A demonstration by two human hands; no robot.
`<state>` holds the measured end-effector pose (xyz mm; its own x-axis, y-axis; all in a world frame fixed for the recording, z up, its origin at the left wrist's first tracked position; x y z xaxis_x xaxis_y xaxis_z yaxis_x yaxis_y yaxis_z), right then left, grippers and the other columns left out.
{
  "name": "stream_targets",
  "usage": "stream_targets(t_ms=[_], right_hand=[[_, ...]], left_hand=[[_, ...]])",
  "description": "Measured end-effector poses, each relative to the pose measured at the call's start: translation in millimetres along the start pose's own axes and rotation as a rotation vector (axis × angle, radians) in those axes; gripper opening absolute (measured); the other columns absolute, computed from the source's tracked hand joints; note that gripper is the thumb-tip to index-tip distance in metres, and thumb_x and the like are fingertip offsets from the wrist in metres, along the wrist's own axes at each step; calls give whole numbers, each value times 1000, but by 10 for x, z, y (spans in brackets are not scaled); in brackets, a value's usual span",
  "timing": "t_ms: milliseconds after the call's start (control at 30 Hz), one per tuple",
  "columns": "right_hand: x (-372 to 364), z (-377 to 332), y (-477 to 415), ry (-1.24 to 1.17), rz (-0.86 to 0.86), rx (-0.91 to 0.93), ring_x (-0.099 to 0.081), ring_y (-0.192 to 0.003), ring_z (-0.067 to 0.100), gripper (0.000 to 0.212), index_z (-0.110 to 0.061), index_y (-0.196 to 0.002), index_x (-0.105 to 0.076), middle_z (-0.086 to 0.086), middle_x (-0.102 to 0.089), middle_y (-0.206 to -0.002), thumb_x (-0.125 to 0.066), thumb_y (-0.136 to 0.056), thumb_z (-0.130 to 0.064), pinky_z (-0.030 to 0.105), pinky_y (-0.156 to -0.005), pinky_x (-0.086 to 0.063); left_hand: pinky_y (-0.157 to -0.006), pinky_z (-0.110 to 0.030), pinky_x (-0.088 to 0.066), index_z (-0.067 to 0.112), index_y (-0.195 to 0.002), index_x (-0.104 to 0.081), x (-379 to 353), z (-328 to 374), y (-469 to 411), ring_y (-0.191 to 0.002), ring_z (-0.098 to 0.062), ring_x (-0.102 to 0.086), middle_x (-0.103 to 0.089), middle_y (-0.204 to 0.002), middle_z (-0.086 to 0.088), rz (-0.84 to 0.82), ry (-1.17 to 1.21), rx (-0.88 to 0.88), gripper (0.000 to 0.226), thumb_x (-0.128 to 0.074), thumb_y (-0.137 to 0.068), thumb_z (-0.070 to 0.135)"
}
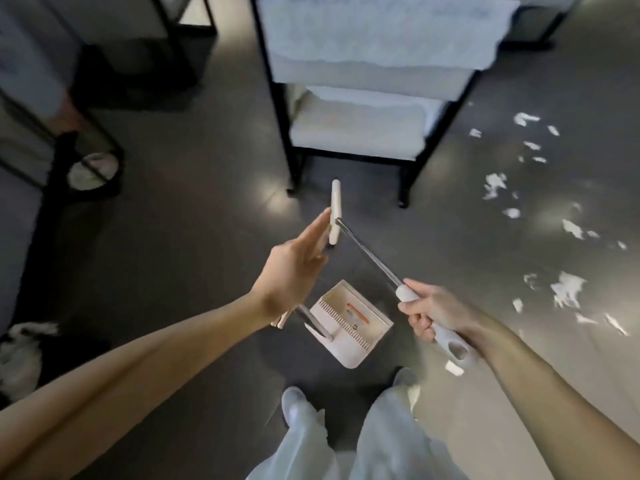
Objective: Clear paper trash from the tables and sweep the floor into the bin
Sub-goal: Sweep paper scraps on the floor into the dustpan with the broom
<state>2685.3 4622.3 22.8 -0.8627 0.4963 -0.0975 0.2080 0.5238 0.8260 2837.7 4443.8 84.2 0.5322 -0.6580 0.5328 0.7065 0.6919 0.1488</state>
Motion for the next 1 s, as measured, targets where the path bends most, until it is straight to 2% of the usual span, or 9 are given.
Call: stream_targets(t_ms=[167,267,367,467,667,767,867,933,1000], right_hand=[[1332,186,132,-115,111,13,-37,-36,6,71,-22,-152,-20,-3,-44,-44,-50,-93,4,17,-32,-31],[1999,217,191,-196,142,23,-37,-36,5,70,-22,-152,-20,-4,-45,-44,-50,-94,4,16,-33,-31],[2725,137,286,-238,177,20,-38,-36,5,70,-24,-151,-23,-3,-45,-45,-52,-93,3,16,-33,-32],[3483,-68,346,-289,212,28,-37,-37,6,67,-29,-146,-31,1,-44,-54,-54,-93,4,16,-33,-32],[4624,-657,152,-378,177,25,-35,-36,5,35,-31,-97,-46,4,-39,-68,-53,-94,3,14,-31,-30],[5178,-1029,-54,-422,202,34,-34,-35,4,41,-30,-114,-46,4,-38,-69,-52,-94,4,13,-31,-29],[5755,-1440,-319,-415,250,46,-33,-33,4,55,-24,-139,-39,4,-38,-66,-51,-94,5,12,-30,-28],[6114,-1761,-456,-404,282,45,-33,-32,3,58,-22,-143,-36,3,-37,-65,-51,-94,5,12,-30,-28],[6480,-2096,-613,-414,266,51,-33,-32,3,58,-22,-143,-37,3,-37,-65,-50,-94,6,13,-29,-27]], left_hand=[[-94,-37,-48,49,-145,-26,-1016,621,-451,-119,8,-41,-39,-128,33,-143,28,-24,72,-55,-94,7],[-67,-28,-58,58,-140,-26,-1480,921,-748,-80,4,-63,-46,-131,25,-148,36,-13,71,-54,-95,11],[-42,-24,-50,66,-135,-23,-1955,1307,-1199,-41,-6,-54,-51,-119,19,-114,-55,8,71,-54,-95,16],[-41,-21,-49,63,-137,-24,-2404,1796,-1690,-40,-3,-54,-53,-120,16,-67,-64,-3,70,-54,-94,15],[-46,-13,-47,61,-139,-21,-3109,2577,-2769,-48,-3,-58,-58,-100,24,-44,-118,-74,68,-51,-95,19],[-49,-22,-52,59,-139,-20,-3447,2880,-3420,-57,-4,-59,-53,-118,22,-41,-114,-94,67,-51,-95,19],[-45,-25,-50,59,-139,-20,-3779,3177,-4078,-45,-8,-56,-64,-101,10,-43,-124,-101,68,-48,-94,17],[-42,-18,-45,60,-138,-21,-3962,3399,-4501,-40,-5,-53,-65,-92,5,-48,-120,-107,68,-48,-94,17],[-43,-7,-40,58,-140,-21,-4122,3682,-4935,-44,4,-55,-58,-108,13,-35,-132,-137,68,-50,-94,17]])
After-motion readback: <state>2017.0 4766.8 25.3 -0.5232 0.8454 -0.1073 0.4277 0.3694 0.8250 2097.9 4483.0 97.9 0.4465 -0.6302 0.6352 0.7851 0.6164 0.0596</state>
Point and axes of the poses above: each hand's wrist, its own y-axis away from the middle knuckle, its own x-axis out of the back of the hand, z = x × y, the point moved 6 cm from there along -y, towards the middle knuckle
